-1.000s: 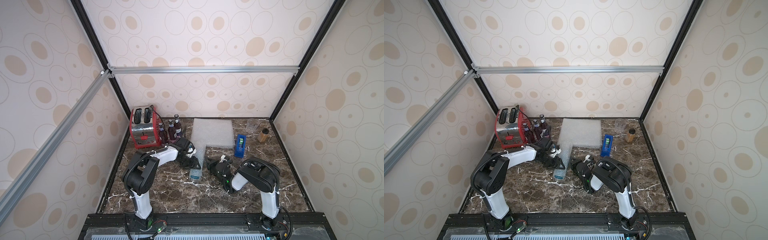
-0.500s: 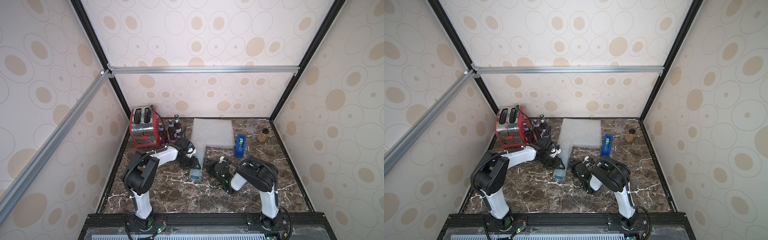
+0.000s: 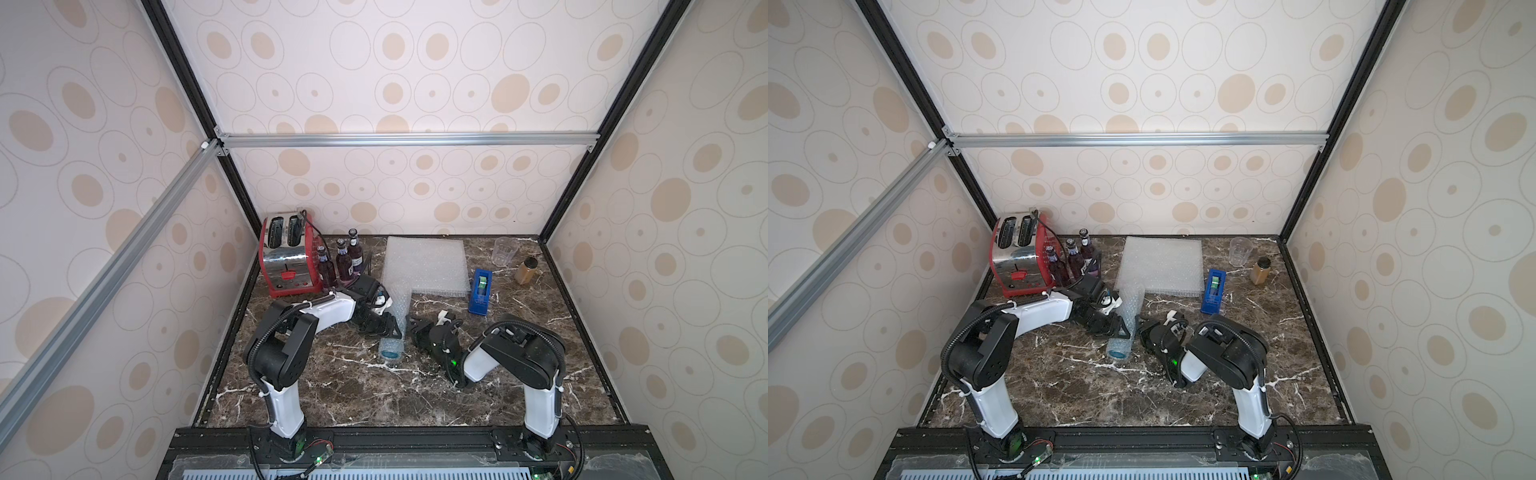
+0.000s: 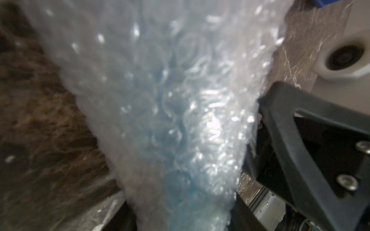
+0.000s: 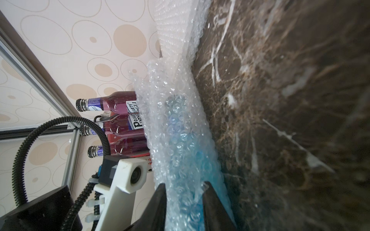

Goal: Wrap wine bottles in bubble wrap
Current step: Stick the tape on the bubble wrap.

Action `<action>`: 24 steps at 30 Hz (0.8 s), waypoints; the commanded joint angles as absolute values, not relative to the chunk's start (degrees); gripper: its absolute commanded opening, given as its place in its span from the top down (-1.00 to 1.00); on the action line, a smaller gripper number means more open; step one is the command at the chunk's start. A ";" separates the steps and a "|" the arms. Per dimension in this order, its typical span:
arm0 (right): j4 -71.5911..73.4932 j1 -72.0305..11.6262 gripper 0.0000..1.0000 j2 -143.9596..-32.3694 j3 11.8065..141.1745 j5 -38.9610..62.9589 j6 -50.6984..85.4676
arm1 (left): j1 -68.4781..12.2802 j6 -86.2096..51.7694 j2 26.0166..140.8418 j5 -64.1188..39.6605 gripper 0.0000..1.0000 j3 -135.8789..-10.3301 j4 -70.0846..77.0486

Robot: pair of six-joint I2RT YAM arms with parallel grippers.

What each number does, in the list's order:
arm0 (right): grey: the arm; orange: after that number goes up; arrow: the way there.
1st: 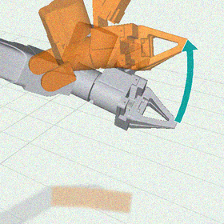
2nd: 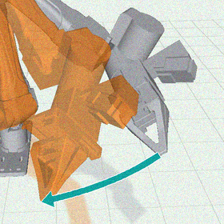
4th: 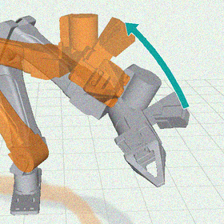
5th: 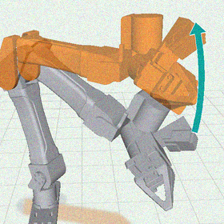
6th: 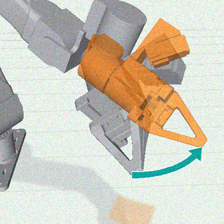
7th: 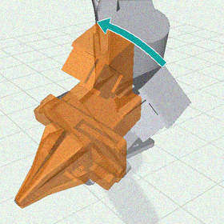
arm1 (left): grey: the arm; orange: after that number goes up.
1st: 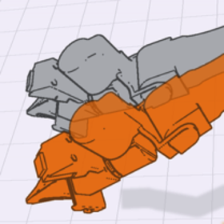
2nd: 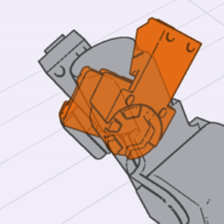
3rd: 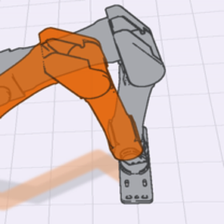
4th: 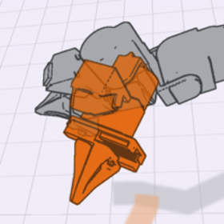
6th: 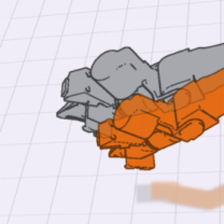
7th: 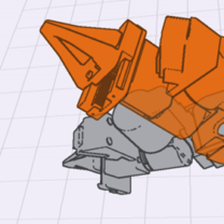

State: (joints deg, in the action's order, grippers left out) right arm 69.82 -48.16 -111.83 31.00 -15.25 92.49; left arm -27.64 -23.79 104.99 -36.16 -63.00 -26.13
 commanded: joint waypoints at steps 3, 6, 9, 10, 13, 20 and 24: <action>66.77 -48.65 0.21 -106.71 27.01 -16.98 92.47 | -27.46 -23.91 107.31 -33.49 -0.11 -60.91 -28.13; 62.84 -48.69 0.11 -104.34 26.41 -16.27 91.56 | -27.37 -23.99 107.34 -33.49 -0.11 -60.74 -27.95; 61.33 -48.52 0.04 -103.04 26.05 -16.05 90.78 | -27.34 -23.99 107.38 -33.66 -0.11 -60.80 -27.84; 61.41 -48.45 0.04 -102.51 25.69 -16.47 90.43 | -27.35 -23.95 107.39 -33.66 -0.11 -60.82 -27.93; 54.57 -45.71 0.31 -98.48 26.66 -10.43 86.98 | -27.41 -23.82 107.24 -33.75 -0.11 -60.82 -27.95; 17.74 -39.99 0.73 -87.59 39.85 2.93 61.88 | -27.02 -23.82 107.57 -34.18 -0.11 -60.51 -27.69; 8.27 -37.93 0.57 -91.16 45.61 10.96 54.87 | -26.94 -23.90 107.75 -34.28 -0.11 -60.73 -27.82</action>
State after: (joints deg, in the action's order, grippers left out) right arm 23.14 -38.74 -88.53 43.90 3.14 64.58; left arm -26.98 -23.79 105.01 -37.43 -62.48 -25.45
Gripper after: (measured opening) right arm 0.209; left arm 0.557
